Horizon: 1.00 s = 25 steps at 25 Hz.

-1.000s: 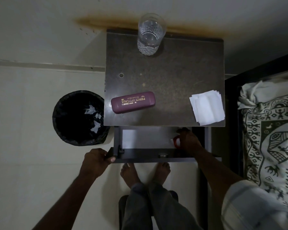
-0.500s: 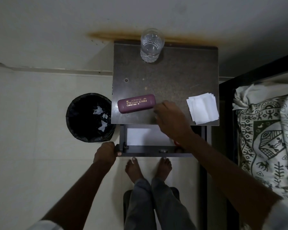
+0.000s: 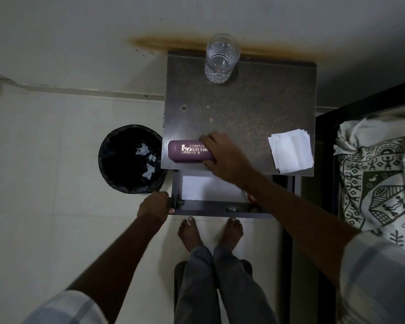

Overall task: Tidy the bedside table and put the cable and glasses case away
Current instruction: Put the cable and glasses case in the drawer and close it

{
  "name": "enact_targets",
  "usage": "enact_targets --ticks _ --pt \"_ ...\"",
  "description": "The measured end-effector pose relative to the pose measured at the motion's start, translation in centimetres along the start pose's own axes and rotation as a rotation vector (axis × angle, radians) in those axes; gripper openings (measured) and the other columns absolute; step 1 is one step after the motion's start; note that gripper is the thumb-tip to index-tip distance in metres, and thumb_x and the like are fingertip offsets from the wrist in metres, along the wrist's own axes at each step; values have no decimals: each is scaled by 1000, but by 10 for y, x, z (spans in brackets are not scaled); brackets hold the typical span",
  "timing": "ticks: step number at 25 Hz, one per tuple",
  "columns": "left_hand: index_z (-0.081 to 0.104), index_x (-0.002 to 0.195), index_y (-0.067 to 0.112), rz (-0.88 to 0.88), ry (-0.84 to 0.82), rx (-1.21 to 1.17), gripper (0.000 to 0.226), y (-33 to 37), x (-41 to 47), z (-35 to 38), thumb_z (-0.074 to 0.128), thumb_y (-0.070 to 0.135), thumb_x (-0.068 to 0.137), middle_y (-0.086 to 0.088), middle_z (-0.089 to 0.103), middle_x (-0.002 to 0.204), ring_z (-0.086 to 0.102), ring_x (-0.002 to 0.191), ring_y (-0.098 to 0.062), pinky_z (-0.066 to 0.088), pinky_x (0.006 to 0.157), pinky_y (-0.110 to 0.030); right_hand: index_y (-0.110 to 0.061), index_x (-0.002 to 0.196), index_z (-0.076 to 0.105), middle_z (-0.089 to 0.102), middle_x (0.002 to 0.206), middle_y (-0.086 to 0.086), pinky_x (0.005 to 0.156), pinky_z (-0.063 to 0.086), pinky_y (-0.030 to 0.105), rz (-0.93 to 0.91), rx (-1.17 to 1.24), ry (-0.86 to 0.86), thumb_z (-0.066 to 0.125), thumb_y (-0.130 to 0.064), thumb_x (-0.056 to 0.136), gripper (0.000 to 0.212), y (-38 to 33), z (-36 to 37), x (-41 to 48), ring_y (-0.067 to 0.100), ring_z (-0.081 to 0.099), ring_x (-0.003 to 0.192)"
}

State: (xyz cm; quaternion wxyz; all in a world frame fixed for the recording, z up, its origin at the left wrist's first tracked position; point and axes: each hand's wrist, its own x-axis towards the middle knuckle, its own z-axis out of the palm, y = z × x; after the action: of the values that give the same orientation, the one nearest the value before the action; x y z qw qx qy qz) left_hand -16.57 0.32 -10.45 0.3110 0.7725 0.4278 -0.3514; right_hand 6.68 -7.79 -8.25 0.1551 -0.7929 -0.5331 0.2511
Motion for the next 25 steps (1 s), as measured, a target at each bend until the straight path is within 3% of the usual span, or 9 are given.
enact_targets --ticks 3,5,9,16,21,25 --pt "66 104 11 18 1 -10 21 -3 -1 4 68 22 87 -9 67 110 65 101 -27 46 79 -31 -13 142 40 49 138 11 96 49 35 21 186 -133 69 -32 87 65 -13 23 -68 22 50 120" --pt "68 101 11 10 8 -34 19 -6 2 8 70 22 86 -7 69 105 66 98 -26 44 76 -28 -17 145 35 46 141 7 99 49 37 86 180 -269 64 -39 90 67 -10 49 -101 20 47 123" --pt "66 101 11 57 22 27 16 -9 9 14 67 19 87 -11 65 108 65 100 -29 47 80 -33 -23 140 39 52 129 2 93 49 36 276 155 -333 61 -49 88 63 22 89 -100 19 53 113" --pt "67 104 12 136 -28 91 23 -13 19 12 70 22 84 -10 67 107 65 99 -29 50 82 -35 -24 134 46 52 131 5 90 51 46 242 -76 -462 68 -37 80 60 47 131 -56 30 52 114" --pt "66 108 10 177 -62 182 36 -16 32 11 76 32 80 -9 66 110 66 101 -30 51 84 -36 -19 138 46 49 135 11 96 48 48 356 -46 -464 62 -27 90 51 51 155 -61 34 47 117" --pt "66 109 11 199 -36 156 29 -14 24 9 72 26 84 -11 67 110 66 101 -29 50 83 -35 -18 140 45 48 133 13 97 48 49 355 -15 -515 68 -31 86 60 52 148 -62 35 48 116"
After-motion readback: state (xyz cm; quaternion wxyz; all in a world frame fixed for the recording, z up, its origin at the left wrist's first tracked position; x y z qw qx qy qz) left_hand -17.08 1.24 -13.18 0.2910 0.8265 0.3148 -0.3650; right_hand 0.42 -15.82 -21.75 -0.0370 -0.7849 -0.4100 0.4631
